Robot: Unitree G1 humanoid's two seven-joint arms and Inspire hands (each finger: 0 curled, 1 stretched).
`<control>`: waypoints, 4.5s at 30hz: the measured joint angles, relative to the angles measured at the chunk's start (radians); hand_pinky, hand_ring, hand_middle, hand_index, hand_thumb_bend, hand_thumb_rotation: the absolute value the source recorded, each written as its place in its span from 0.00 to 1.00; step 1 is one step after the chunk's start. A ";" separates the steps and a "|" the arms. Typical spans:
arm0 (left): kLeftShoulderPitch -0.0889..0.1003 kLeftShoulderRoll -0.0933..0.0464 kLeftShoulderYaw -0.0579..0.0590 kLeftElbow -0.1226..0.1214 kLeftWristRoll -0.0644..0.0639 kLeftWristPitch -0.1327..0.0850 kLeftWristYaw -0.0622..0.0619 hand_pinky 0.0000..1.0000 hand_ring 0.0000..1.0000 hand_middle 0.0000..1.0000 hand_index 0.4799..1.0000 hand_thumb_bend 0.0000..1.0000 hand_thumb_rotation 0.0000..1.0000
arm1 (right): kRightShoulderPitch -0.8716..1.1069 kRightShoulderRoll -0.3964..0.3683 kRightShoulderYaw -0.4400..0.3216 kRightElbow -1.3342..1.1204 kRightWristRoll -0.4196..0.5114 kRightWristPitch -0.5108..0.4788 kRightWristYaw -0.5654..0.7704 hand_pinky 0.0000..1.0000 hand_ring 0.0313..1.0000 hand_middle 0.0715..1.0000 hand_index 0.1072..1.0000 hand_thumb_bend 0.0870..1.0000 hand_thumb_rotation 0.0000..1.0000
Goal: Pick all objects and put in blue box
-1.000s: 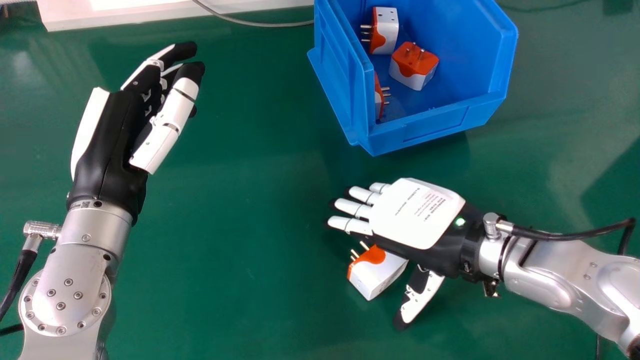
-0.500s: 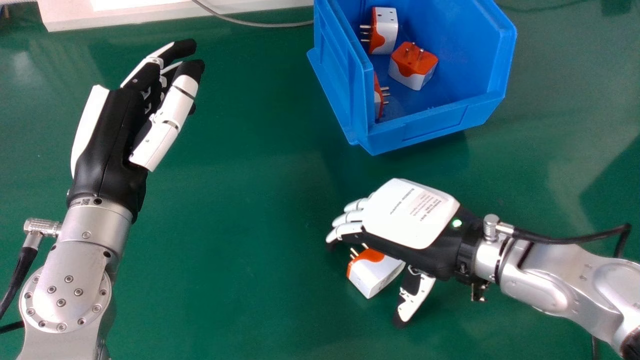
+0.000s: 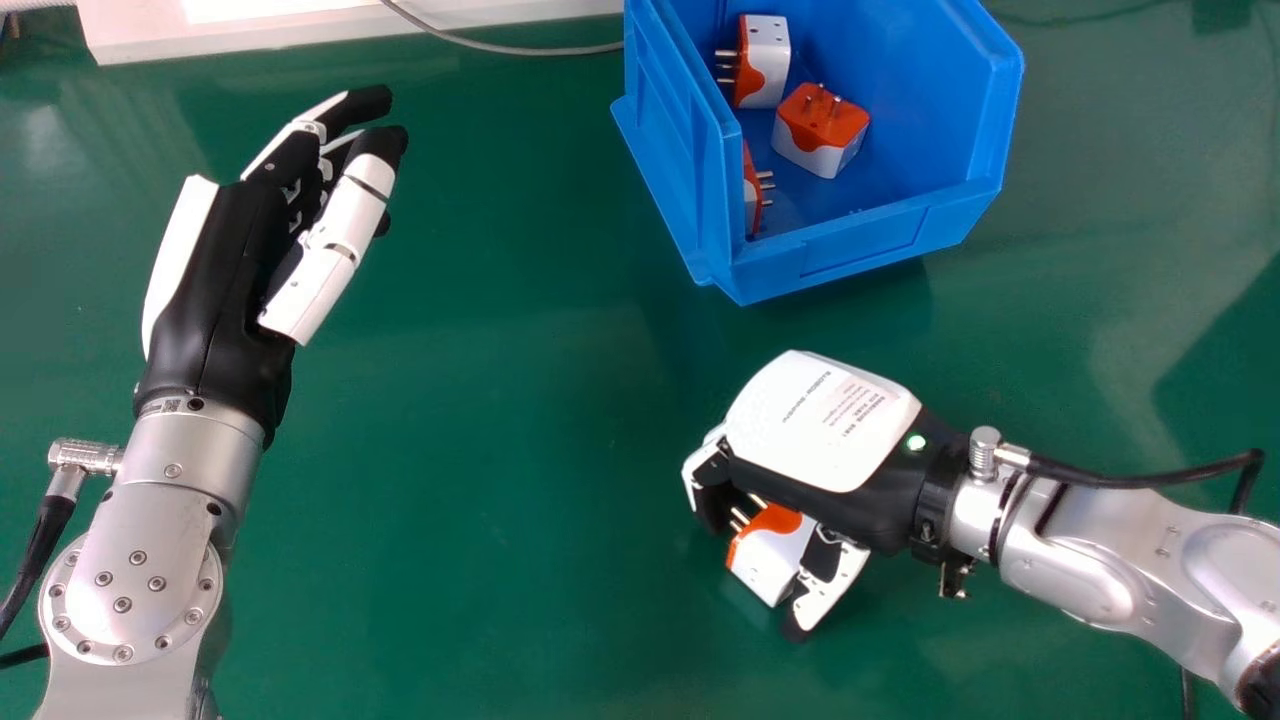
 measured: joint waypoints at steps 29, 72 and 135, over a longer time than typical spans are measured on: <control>0.000 0.002 0.009 -0.002 -0.001 0.015 -0.001 0.78 0.85 0.82 0.70 0.40 0.74 | 0.009 0.004 -0.006 -0.014 0.016 0.063 -0.001 0.37 0.43 0.45 0.38 0.46 0.00; -0.014 0.001 0.005 0.047 0.000 -0.042 -0.002 0.77 0.85 0.83 0.70 0.38 0.72 | 0.435 0.049 -0.470 -0.811 0.209 0.359 0.066 0.34 0.41 0.47 0.44 0.45 0.00; 0.029 0.013 -0.010 0.044 0.014 -0.107 0.016 0.79 0.85 0.83 0.69 0.36 0.71 | -0.480 0.153 -0.214 0.286 0.009 0.466 -0.194 0.34 0.41 0.47 0.44 0.45 0.00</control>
